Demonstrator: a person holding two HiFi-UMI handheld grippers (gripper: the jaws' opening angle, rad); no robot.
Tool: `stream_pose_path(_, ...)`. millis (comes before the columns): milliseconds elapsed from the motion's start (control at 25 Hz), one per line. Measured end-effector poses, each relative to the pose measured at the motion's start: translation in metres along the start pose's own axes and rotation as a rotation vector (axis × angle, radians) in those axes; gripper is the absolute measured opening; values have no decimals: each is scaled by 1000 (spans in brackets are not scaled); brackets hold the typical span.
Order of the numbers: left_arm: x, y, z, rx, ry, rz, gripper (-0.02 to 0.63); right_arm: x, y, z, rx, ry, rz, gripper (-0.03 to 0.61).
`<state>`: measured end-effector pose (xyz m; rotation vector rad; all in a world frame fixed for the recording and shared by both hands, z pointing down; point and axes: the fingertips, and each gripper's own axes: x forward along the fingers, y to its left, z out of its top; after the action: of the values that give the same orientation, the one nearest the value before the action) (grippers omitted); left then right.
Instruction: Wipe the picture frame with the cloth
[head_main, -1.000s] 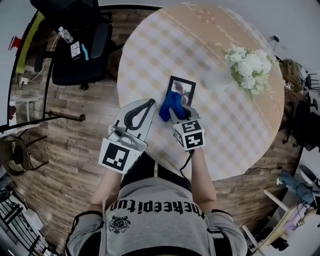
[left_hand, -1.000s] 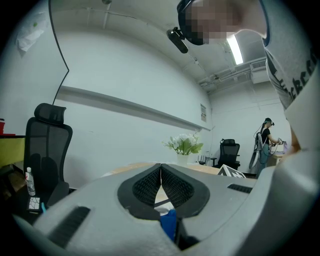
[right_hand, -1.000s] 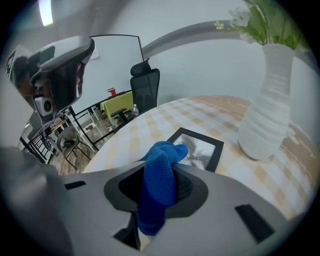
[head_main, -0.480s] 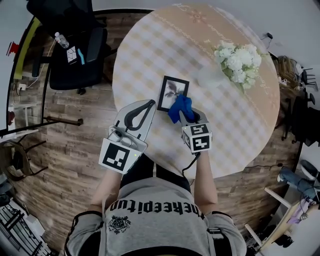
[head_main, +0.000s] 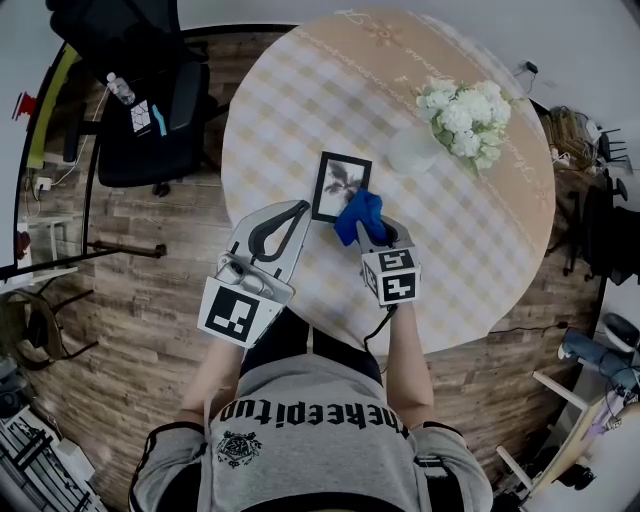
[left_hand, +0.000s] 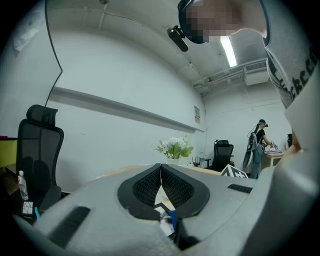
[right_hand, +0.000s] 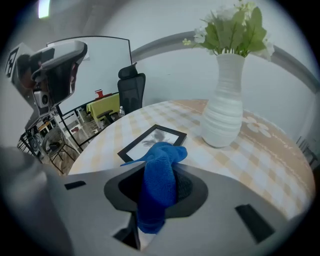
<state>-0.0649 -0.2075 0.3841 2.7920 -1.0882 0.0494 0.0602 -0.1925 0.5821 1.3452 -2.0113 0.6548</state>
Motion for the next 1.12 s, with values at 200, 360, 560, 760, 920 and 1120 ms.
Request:
stream_pose_path(200, -1, -5, 10, 12, -19, -7, 18, -23, -3, 16, 22, -103, -33, 91)
stream_pose_path(360, 1, -12, 20, 30, -46, -23, 18, -47, -7, 29, 41, -170, -46, 91)
stream_pose_path(560, 3, -24, 31, 40, -65, -50, 18, -77, -8, 47, 39, -247, -65, 91)
stream_pose_path(760, 7, -40, 37, 56, -77, -96, 18, -109, -8, 66, 41, -336, -83, 91)
stream_pose_path(920, 7, -51, 40, 59, -84, -117, 18, -132, -5, 77, 35, -396, -89, 91)
stream_pose_path(1120, 4, -58, 42, 65, -91, -140, 18, -150, 0, 85, 43, -455, -98, 91)
